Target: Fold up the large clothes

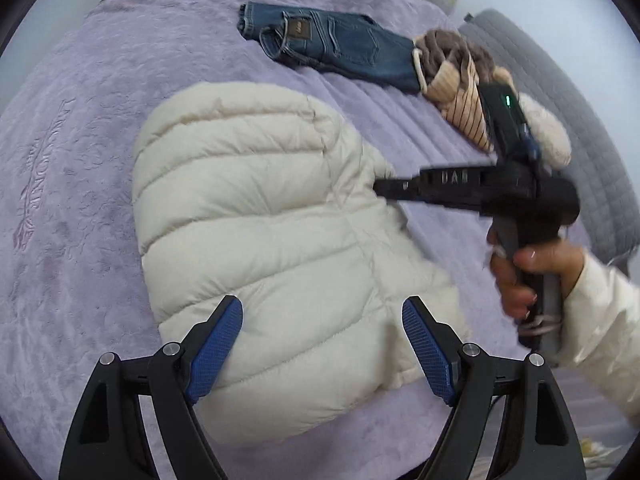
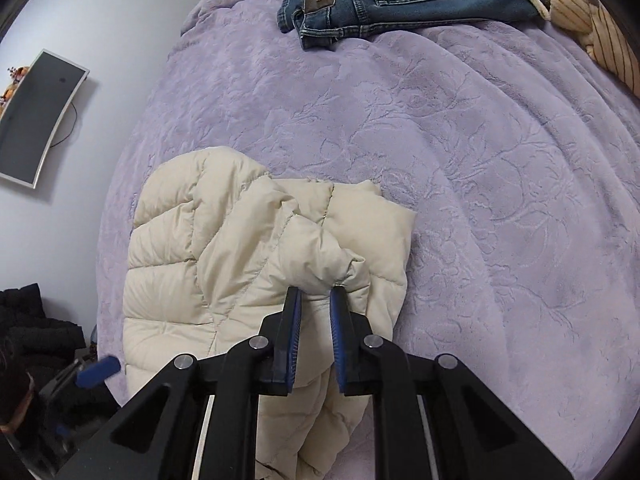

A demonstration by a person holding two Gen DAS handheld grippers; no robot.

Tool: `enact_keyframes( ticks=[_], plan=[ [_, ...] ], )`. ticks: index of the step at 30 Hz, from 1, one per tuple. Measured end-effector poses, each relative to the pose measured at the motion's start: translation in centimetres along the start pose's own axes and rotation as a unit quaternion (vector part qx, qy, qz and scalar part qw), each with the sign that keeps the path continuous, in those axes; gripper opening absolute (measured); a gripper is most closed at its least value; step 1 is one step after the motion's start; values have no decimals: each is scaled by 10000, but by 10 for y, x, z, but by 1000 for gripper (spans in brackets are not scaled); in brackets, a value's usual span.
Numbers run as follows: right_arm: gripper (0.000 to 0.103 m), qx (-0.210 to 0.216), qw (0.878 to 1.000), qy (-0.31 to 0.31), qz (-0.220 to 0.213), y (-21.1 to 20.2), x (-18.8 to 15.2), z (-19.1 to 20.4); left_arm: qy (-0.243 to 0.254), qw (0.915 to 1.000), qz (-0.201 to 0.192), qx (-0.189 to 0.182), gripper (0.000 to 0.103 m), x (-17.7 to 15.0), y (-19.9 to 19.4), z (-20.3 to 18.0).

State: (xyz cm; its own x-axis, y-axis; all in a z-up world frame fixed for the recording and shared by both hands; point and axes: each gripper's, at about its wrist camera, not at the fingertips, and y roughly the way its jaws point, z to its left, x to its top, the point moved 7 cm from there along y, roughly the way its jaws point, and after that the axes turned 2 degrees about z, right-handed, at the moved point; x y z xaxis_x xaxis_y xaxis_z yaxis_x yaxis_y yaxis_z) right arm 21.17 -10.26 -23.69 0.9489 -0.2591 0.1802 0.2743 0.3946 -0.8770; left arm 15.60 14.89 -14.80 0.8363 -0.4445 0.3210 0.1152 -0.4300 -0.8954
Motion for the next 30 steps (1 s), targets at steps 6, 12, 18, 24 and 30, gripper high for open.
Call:
enact_keyframes(
  ticks=[6,12,18,24,30],
  plan=[
    [16,-242,9992,192,256,35,-1,-20,472,9977,-27,492,83,-14,35,-18],
    [16,-323,9986,170,371,54,-6,-29,625,9959,-27,661,83,-13,45,-23],
    [16,-339,9984,226,396,49,-8,-31,626,9952,-4,747,83,-15,47,-21],
    [16,-239,9992,140,288,11,-15,-20,563,9955,-4,766,83,-15,46,-16],
    [16,462,9983,80,352,-27,-59,5,557,9953,-6,796,83,-11,50,-16]
  ],
)
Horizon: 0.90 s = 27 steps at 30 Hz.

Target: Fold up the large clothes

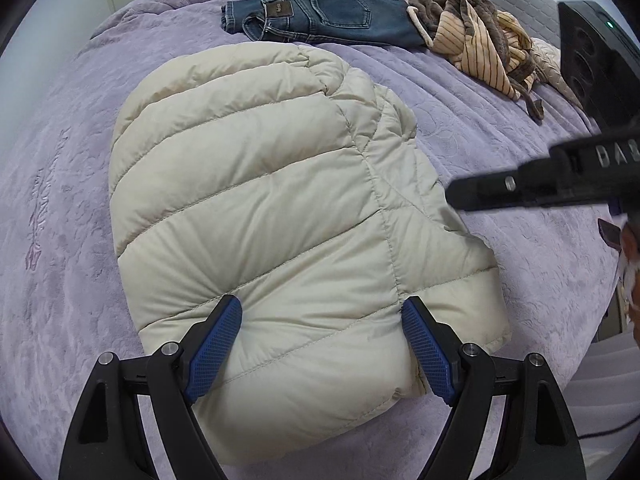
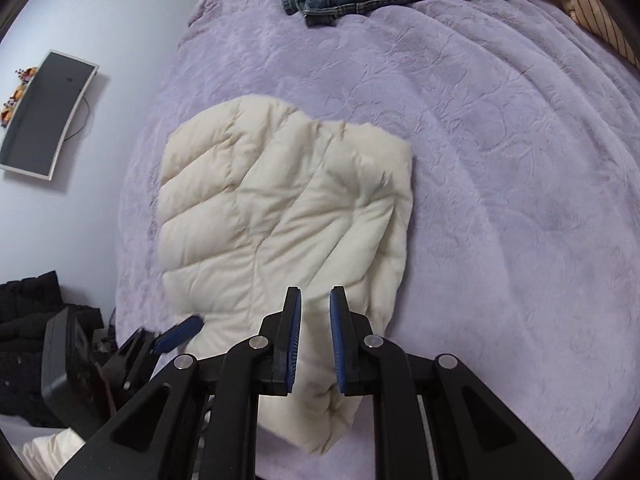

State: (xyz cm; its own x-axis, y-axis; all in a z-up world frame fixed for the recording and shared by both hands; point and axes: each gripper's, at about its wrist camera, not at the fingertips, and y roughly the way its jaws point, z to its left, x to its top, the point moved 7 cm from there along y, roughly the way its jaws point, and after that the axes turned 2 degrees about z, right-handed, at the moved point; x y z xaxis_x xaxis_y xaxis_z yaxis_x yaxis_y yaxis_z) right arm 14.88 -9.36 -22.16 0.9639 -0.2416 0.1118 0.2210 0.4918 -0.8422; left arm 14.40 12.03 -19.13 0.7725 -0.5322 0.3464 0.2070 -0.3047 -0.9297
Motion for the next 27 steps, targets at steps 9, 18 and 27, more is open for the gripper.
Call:
enact_keyframes(
  ticks=[9,18,27],
  plan=[
    [16,95,9994,205,262,21,-36,1,-290,9996,46,1,83,1,-19,5],
    [16,27,9998,70,207,13,-33,7,-739,9971,149,99,83,2,-35,23],
    [17,-81,9998,41,158,0,-37,19,-1040,9941,258,182,83,-7,-48,42]
  ],
)
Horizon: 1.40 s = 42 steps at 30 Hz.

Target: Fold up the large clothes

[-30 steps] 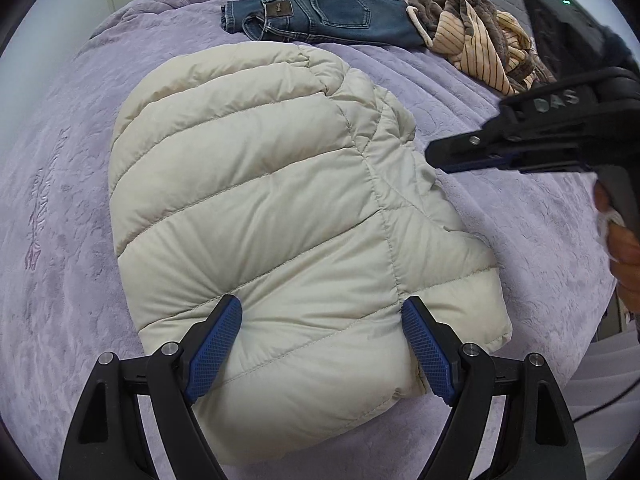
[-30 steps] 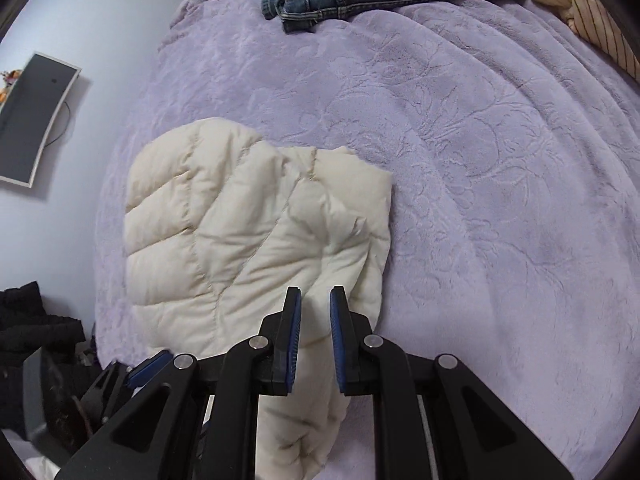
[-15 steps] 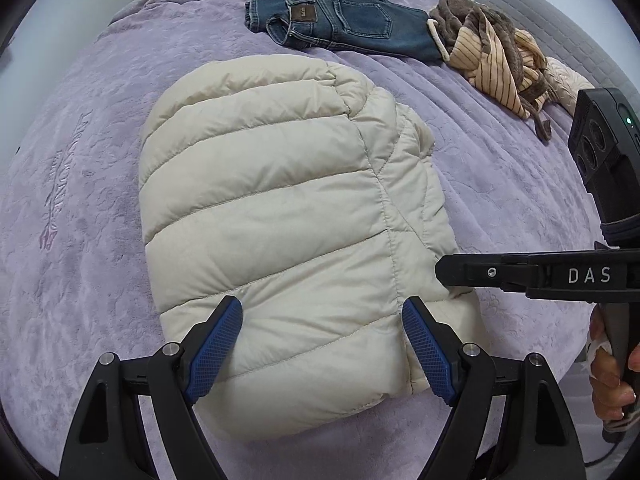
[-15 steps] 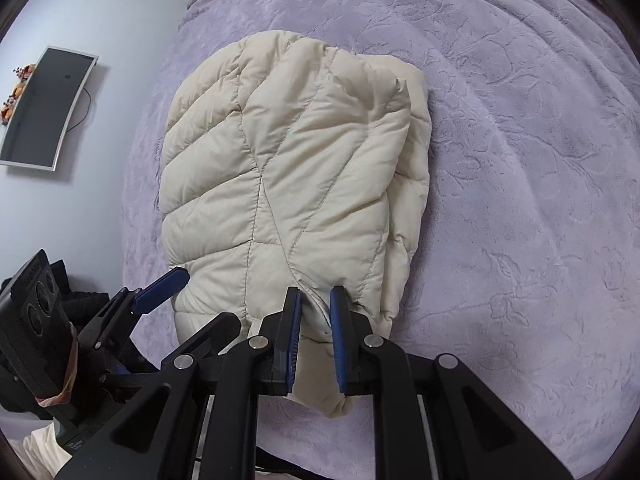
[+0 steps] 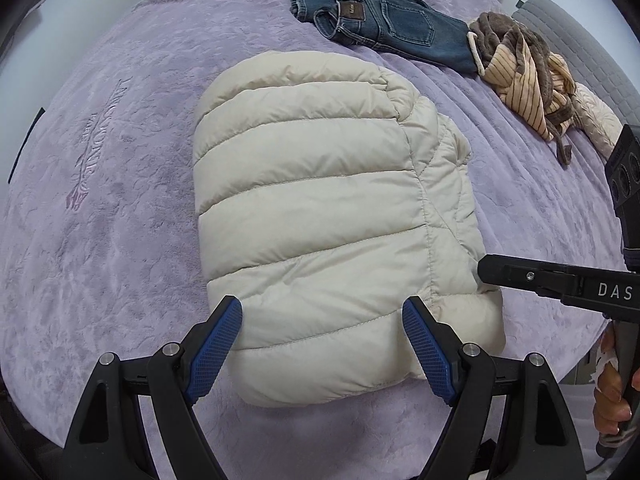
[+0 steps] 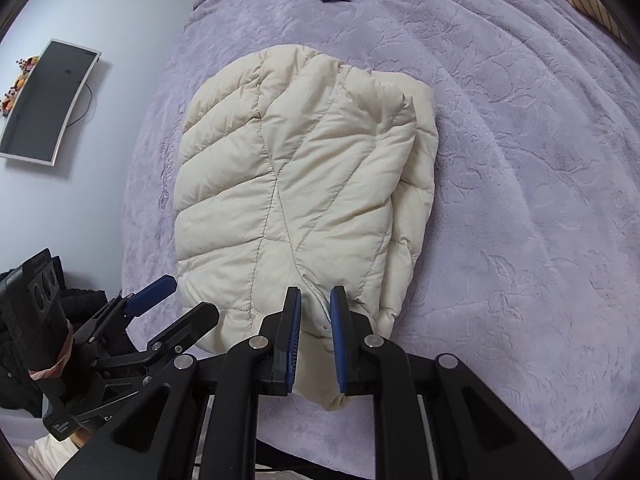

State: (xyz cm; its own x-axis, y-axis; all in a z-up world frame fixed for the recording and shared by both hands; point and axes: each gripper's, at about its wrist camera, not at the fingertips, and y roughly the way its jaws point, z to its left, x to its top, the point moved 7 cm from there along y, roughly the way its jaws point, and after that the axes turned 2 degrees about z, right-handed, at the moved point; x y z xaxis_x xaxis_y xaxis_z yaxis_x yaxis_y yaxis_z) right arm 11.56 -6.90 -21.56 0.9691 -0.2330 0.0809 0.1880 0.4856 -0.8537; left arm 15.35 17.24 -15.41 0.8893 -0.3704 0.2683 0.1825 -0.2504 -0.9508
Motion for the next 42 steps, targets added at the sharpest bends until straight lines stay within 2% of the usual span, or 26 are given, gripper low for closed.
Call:
enact_keyframes(
  ticks=[5,10,13,14,15,16,17,18,23,24,26,29,35,39,42],
  plan=[
    [17,-115,9999,-63,-67,-12,-1,12,-121,9997,-171,96,83,3,-19,14],
    [17,-329,9992,-180,-143,-22,-5,24,-296,9993,-173,162,83,5,-35,25],
    [17,-457,9984,-276,-210,-28,-5,32,-380,9986,-220,282,102,5,-45,31],
    [17,-493,9981,-300,-238,-31,-5,33,-403,9984,-264,312,102,6,-49,32],
    [23,-529,9977,-322,-269,-34,-5,36,-419,9982,-282,316,102,6,-53,33],
    [42,-574,9973,-337,-296,-38,-4,37,-444,9980,-290,329,102,7,-57,34],
    [55,-623,9969,-351,-337,-42,-4,39,-474,9977,-307,363,102,7,-60,35],
    [74,-650,9964,-366,-394,-46,-4,41,-489,9974,-317,414,102,7,-64,36],
    [77,-890,9932,-466,-587,-63,-4,53,-556,9950,-479,674,102,9,-84,34],
    [82,-944,9925,-479,-612,-66,-5,55,-550,9947,-523,695,102,9,-88,33],
    [84,-1103,9902,-516,-689,-71,-7,59,-573,9945,-575,659,102,9,-94,30],
    [103,-1260,9872,-571,-796,-77,-11,63,-601,9945,-555,653,102,5,-100,26],
    [103,-1421,9817,-576,-1127,-89,-16,69,-679,9939,-425,756,102,-3,-106,21],
    [103,-1730,9757,-588,-1209,-96,-18,69,-719,9928,-402,873,102,-7,-112,22],
    [103,-1743,9750,-544,-1265,-102,-20,69,-759,9921,-398,913,102,-9,-117,22]
  ],
)
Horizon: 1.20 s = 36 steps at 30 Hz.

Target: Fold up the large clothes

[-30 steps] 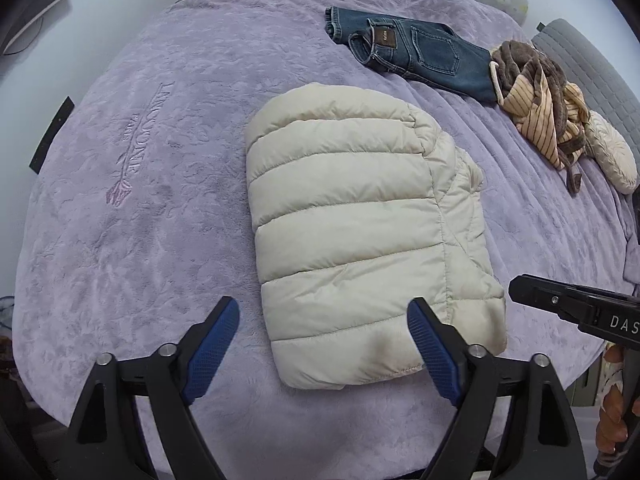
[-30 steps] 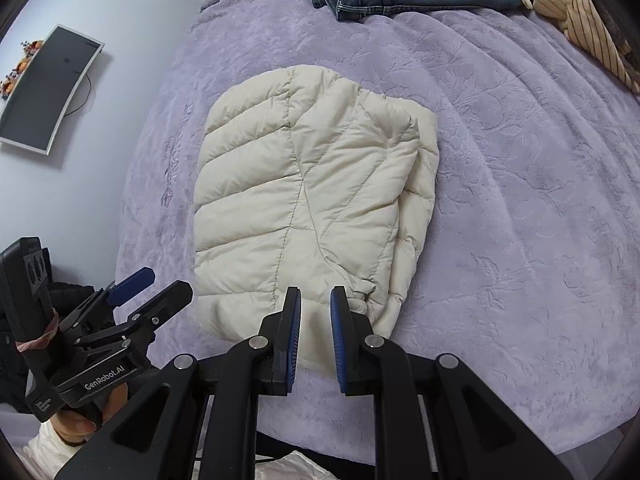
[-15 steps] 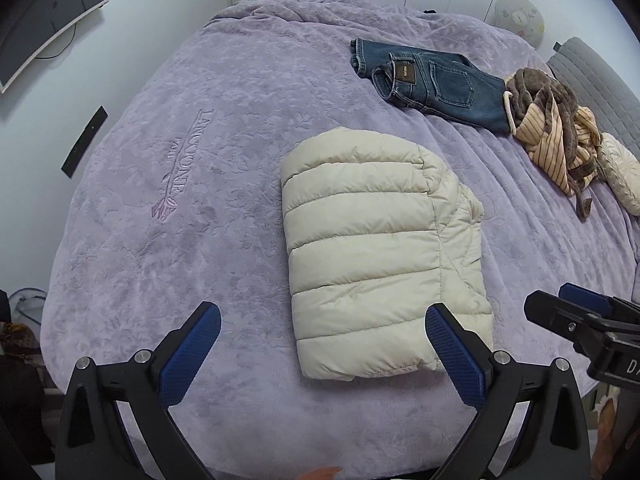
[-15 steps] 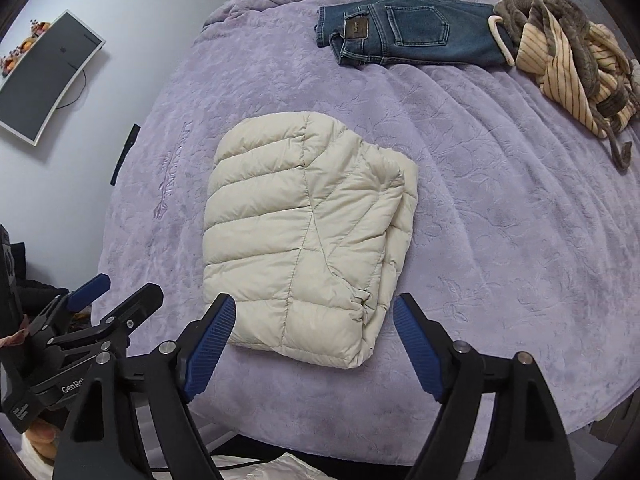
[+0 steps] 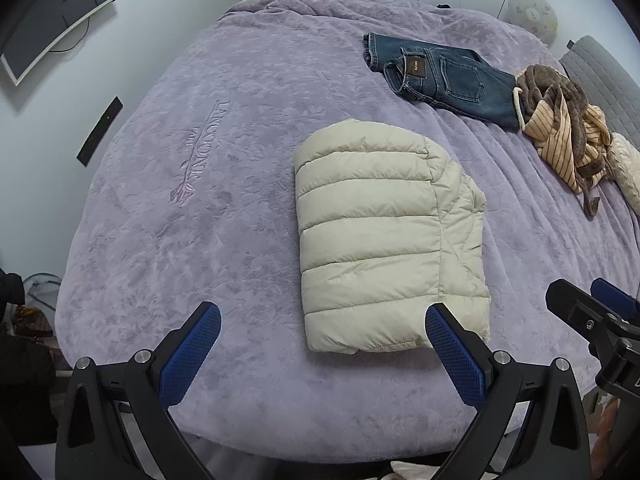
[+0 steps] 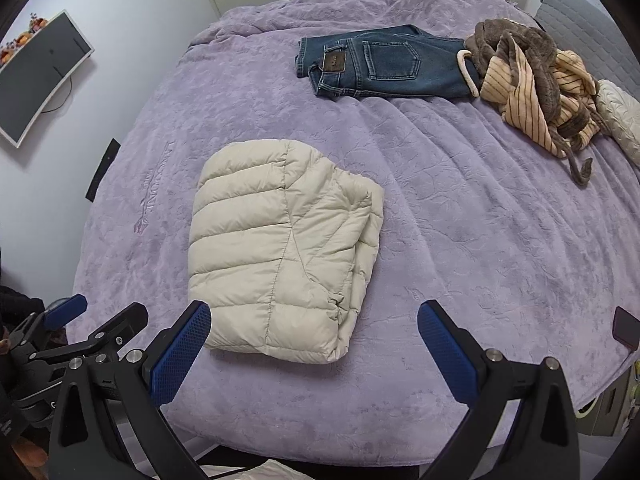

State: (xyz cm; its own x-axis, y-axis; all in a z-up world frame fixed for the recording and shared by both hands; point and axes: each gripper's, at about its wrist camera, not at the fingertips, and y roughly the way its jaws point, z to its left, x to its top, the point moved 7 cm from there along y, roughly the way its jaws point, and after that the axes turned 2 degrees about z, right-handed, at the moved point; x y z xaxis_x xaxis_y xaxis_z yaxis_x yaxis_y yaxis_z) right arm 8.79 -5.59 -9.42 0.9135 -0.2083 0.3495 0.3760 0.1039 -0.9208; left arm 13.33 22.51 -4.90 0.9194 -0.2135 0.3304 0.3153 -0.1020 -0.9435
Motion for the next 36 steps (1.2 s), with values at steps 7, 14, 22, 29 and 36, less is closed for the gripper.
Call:
enact_keyframes(
  ticks=[7,14,22,29,36],
  plan=[
    [103,39,10000,70,43,-4,-6,-1,4,10000,-13,41,102,-4,-7,-1],
    [103,48,9999,87,36,-5,-6,-2,40,10000,-13,42,102,-7,-9,-3],
    [103,57,9998,190,35,-9,-8,-6,56,10000,-5,50,102,-7,-11,-4],
    [103,55,9998,190,47,-9,-7,-6,62,10000,18,64,102,-7,-9,-4],
    [103,64,9998,173,73,-6,-7,-5,55,10000,44,70,102,-4,-5,-2]
  ],
)
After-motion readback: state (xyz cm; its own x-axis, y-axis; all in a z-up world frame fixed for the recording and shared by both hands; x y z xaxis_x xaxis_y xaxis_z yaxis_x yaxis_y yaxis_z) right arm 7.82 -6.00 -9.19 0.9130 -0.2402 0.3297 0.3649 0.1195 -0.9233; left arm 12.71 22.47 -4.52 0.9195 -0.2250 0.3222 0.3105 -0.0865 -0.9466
